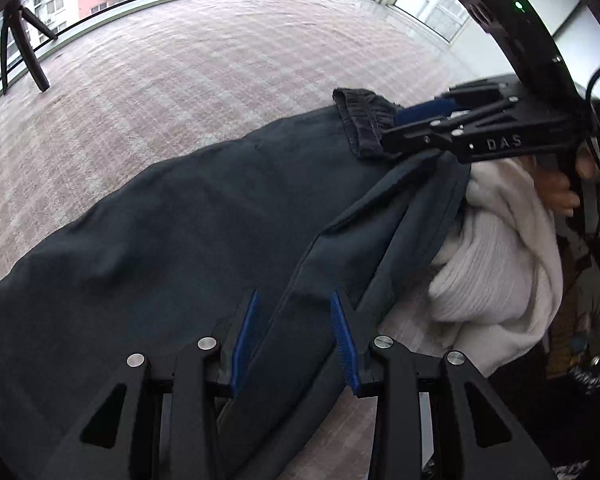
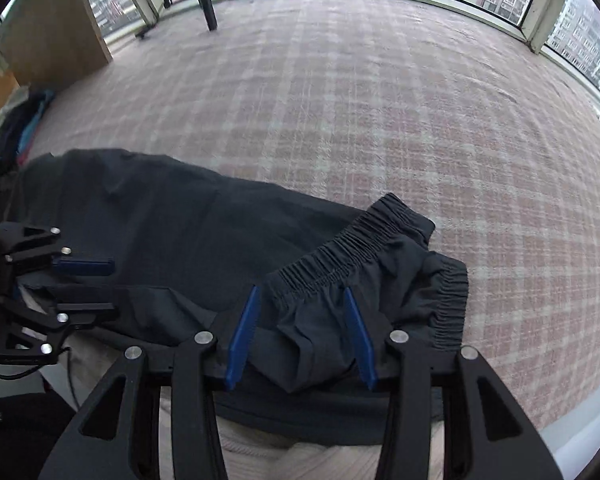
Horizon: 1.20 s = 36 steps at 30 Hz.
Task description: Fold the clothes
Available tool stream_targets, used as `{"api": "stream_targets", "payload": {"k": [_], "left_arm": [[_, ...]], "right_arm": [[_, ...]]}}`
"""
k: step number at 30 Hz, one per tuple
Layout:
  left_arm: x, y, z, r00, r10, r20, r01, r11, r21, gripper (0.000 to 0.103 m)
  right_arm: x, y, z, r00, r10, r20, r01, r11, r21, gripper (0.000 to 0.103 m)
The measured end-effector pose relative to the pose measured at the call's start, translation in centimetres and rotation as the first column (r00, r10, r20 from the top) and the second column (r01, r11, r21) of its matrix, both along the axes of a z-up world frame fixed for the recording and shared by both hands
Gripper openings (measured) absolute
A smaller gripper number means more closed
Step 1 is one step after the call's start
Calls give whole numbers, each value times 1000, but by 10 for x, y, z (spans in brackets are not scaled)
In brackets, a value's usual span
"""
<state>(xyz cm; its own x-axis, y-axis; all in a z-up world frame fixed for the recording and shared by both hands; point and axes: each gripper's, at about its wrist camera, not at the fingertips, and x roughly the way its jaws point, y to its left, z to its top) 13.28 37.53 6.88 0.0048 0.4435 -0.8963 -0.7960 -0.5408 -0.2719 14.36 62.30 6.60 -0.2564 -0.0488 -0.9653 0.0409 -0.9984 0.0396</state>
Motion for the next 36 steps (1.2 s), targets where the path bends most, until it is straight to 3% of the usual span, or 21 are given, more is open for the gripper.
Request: {"api": "stream_targets", "payload": {"k": [3, 4, 5, 6, 7, 9, 11, 13, 15, 17, 18, 21, 23, 26, 29, 30, 32, 34, 36], "left_arm": [[6, -7, -7, 999, -41, -12, 40, 999, -33, 36], [8, -10, -9, 999, -51, 3, 51, 998, -29, 36], [10, -12, -11, 998, -61, 18, 61, 998, -26, 35], [12, -15, -12, 997, -69, 29, 70, 997, -21, 31], [15, -17, -12, 997, -77, 33, 77, 997, -11, 15], [23, -22, -6, 996, -94, 9, 94, 996, 6, 0], [28, -28, 6, 994, -92, -62, 93, 996, 14, 0], [25, -37, 22, 993, -75, -91, 79, 996, 44, 0], [25, -46, 40, 989, -64, -132, 73, 995, 66, 0], [26, -53, 57, 983, -63, -171, 78, 994, 81, 0], [29, -53, 61, 981, -78, -175, 93, 992, 81, 0], [37, -42, 49, 980, -129, -154, 139, 989, 56, 0], [45, -36, 38, 977, -160, -139, 166, 986, 29, 0], [56, -27, 21, 972, -206, -115, 207, 978, -10, 0], [54, -24, 16, 976, -195, -97, 196, 981, -6, 0], [51, -23, 16, 978, -186, -91, 187, 982, -2, 0], [48, -22, 16, 982, -170, -80, 171, 985, 5, 0], [48, -19, 13, 983, -167, -76, 168, 986, 3, 0], [49, -17, 10, 984, -164, -71, 164, 986, 1, 0]], "right_arm": [[9, 8, -7, 999, -47, 24, 45, 997, 61, 39], [13, 13, -9, 997, -72, 29, 70, 996, 61, 32], [19, 23, -9, 992, -122, 27, 122, 993, 10, 17], [26, 35, -8, 984, -179, 21, 180, 983, -45, 11], [34, 46, -7, 971, -240, 6, 239, 966, -102, 10], [48, 63, -6, 937, -348, -15, 334, 910, -247, 8], [59, 76, -7, 895, -446, -18, 402, 822, -403, 8], [71, 90, -8, 842, -539, -4, 449, 706, -548, 7], [83, 103, -9, 782, -623, 27, 473, 565, -676, 7], [92, 110, -17, 725, -682, 102, 478, 391, -787, 7], [95, 111, -21, 706, -694, 138, 489, 338, -804, 8], [104, 116, -21, 709, -692, 139, 610, 503, -612, 9], [107, 112, -2, 726, -686, 48, 636, 644, -425, 14], [95, 96, 23, 795, -606, -25, 545, 731, -411, 31], [72, 57, 41, 879, -461, -118, 397, 847, -354, 38], [65, 43, 44, 902, -407, -142, 346, 881, -324, 46], [54, 10, 36, 944, -286, -162, 248, 943, -220, 49], [44, -24, 28, 973, -160, -167, 142, 983, -114, 49], [30, -51, 18, 985, -60, -162, 58, 998, -15, 50]]}}
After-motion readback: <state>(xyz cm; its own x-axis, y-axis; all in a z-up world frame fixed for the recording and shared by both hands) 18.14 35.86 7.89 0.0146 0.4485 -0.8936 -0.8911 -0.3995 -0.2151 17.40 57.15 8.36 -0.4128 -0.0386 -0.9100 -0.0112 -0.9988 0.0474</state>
